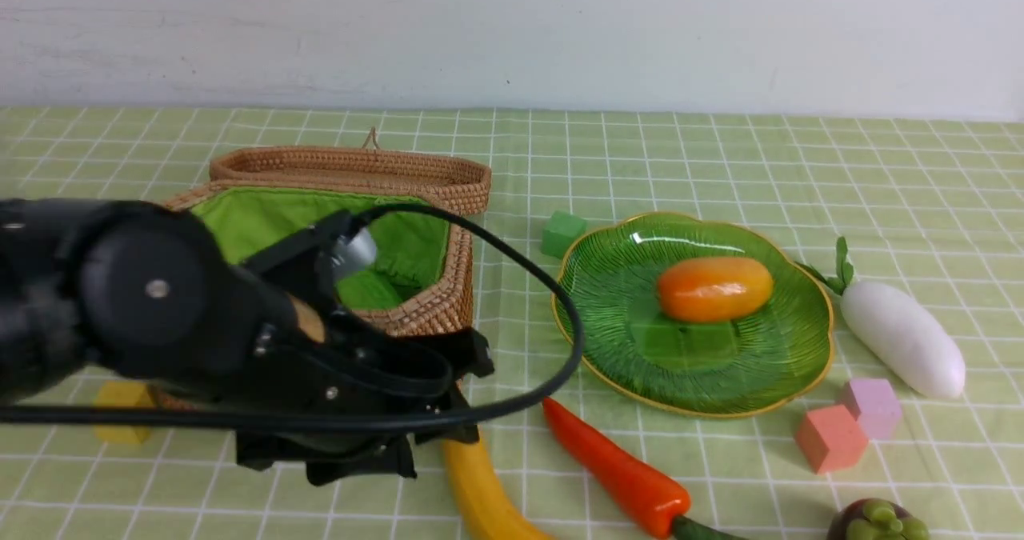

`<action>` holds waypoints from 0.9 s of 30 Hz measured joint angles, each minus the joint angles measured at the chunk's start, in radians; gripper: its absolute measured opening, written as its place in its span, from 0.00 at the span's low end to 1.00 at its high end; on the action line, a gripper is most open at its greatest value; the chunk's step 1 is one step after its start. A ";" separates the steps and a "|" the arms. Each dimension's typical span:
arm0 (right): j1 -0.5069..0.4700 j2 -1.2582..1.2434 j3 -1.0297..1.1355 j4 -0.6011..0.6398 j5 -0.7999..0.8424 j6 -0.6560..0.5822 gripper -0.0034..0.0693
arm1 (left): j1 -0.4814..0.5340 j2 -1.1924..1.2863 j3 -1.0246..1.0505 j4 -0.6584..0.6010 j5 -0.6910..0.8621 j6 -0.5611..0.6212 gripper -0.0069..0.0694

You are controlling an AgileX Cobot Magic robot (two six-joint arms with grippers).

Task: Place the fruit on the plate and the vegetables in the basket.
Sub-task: Use the left arm to grab a banana and put it into the right plate

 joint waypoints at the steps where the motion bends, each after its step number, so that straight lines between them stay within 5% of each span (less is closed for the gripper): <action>1: 0.000 0.000 0.000 0.000 0.000 0.000 0.38 | 0.000 0.053 -0.018 0.000 0.000 -0.003 0.62; 14: 0.000 0.000 0.000 0.000 0.000 0.000 0.38 | 0.000 0.376 -0.187 0.047 -0.009 -0.175 0.62; 27: 0.000 0.000 0.000 0.000 0.000 0.002 0.38 | -0.001 0.386 -0.196 0.075 0.006 -0.170 0.62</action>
